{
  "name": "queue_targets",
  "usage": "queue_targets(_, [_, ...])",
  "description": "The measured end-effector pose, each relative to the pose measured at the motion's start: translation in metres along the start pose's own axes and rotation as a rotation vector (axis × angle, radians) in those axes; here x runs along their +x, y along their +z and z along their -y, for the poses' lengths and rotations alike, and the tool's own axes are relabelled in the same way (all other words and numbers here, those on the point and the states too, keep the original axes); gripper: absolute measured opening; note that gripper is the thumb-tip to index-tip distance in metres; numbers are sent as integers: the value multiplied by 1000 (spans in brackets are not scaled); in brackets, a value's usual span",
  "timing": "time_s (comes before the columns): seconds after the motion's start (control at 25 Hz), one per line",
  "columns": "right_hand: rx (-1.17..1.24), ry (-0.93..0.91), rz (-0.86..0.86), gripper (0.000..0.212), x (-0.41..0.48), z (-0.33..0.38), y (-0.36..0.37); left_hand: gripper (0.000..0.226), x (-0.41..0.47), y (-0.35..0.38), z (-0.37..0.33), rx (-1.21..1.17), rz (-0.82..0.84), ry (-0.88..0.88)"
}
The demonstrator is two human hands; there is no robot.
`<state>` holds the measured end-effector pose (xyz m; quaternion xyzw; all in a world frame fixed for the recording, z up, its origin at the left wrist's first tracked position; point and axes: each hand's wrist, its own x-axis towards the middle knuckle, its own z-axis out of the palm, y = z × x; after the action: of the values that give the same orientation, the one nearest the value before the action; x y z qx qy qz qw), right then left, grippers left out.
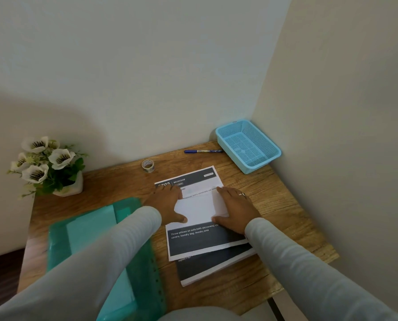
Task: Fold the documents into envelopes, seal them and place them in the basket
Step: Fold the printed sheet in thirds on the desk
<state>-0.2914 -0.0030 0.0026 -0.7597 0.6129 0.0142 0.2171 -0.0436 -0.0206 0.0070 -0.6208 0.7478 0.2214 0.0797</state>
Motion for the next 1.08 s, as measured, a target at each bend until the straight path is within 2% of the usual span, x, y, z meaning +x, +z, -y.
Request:
queue_targets(0.12, [1, -16, -9, 94, 0, 1, -12, 61, -7, 2, -4, -163, -73, 4])
queue_targets(0.2, [-36, -27, -16, 86, -1, 2, -18, 44, -9, 2, -3, -274, -127, 28])
queue_targets(0.32, [-17, -31, -71, 59, -2, 8, -30, 21, -12, -3, -3, -412, -177, 49])
queue_targets(0.48, [19, -72, -178, 25, -1, 14, -41, 19, -16, -9, -8, -520, -271, 65])
queue_targets(0.6, [2, -111, -227, 13, -3, 16, -41, 21, -18, -7, -6, -499, -310, 92])
queue_targets(0.76, [-57, -122, -231, 16, -11, 15, -28, 23, -25, 6, -5, -391, -294, 109])
queue_targets(0.92, [-61, -109, -159, 21, -18, 9, -8, 23, -30, 26, -1, -297, -250, 148])
queue_targets(1.04, [-35, -111, -140, 28, -23, 6, 4, 21, -29, 33, 0, -205, -250, 199])
queue_targets(1.08, [-32, -121, -144, 33, -24, 5, 7, 27, -29, 36, 0, -169, -247, 208])
